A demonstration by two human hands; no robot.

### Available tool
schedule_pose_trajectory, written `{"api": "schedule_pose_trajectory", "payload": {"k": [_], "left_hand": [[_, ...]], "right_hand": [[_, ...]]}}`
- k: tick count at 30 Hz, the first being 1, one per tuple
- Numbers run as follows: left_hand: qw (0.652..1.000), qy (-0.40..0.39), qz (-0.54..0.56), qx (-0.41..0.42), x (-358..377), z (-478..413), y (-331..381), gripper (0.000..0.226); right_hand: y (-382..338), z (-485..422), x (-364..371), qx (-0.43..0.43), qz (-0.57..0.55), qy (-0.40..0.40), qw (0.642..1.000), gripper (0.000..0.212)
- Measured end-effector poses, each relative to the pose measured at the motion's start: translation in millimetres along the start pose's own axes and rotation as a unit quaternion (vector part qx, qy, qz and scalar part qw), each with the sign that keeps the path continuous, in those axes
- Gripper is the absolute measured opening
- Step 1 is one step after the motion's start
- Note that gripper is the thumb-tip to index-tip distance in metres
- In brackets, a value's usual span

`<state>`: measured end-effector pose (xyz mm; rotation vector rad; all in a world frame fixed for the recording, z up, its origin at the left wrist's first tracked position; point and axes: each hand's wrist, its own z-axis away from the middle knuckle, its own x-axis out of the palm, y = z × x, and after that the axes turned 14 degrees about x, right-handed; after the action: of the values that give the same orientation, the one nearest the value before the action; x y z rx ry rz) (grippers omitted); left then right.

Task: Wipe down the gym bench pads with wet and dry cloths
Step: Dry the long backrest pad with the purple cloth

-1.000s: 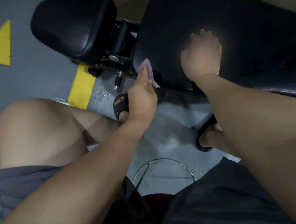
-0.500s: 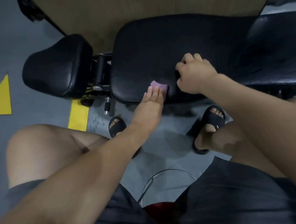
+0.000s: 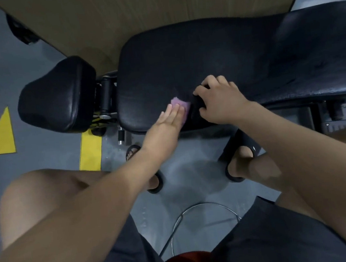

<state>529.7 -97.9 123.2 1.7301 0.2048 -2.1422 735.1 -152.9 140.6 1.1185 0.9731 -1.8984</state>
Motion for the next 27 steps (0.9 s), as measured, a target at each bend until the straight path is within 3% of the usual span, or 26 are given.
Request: {"api": "schedule_pose_trajectory", "payload": {"k": [2, 7, 9, 14, 17, 19, 23, 25, 27], "left_hand": [[1.0, -0.012, -0.027, -0.001, -4.6, -10.0, -18.3, 0.075], [0.983, 0.017, -0.027, -0.179, -34.8, -74.3, -57.6, 0.061], [0.984, 0.039, 0.007, -0.173, -33.5, -83.4, -49.3, 0.064], [0.998, 0.047, 0.007, -0.051, 5.7, -44.2, 4.5, 0.072], [0.98, 0.093, 0.171, -0.046, -5.4, -32.7, 3.3, 0.065], [0.952, 0.161, 0.252, -0.068, -21.5, -28.5, -5.2, 0.06], [0.909, 0.261, 0.268, -0.184, -35.1, -18.7, -34.1, 0.047], [0.905, 0.277, 0.242, -0.214, -34.0, -15.7, -50.0, 0.045], [0.915, 0.281, 0.194, -0.215, -29.6, -12.6, -64.7, 0.043]], "right_hand": [[2.5, -5.8, -5.6, -0.01, -0.002, -0.015, 1.0, 0.052], [9.6, -17.1, -15.8, -0.029, -0.002, -0.041, 0.999, 0.048], [11.6, -20.4, -18.4, -0.039, -0.003, -0.043, 0.998, 0.045], [15.5, -28.3, -25.7, -0.049, -0.025, -0.049, 0.997, 0.037], [11.8, -31.1, -28.9, -0.041, -0.041, -0.04, 0.998, 0.032], [4.7, -30.9, -31.8, -0.025, -0.066, -0.016, 0.997, 0.025], [-22.2, -19.4, -25.2, -0.035, -0.111, 0.063, 0.991, 0.012], [-36.4, -10.4, -10.4, -0.047, -0.111, 0.083, 0.989, 0.012], [-48.4, -3.5, 9.7, -0.05, -0.084, 0.086, 0.992, 0.028]]}}
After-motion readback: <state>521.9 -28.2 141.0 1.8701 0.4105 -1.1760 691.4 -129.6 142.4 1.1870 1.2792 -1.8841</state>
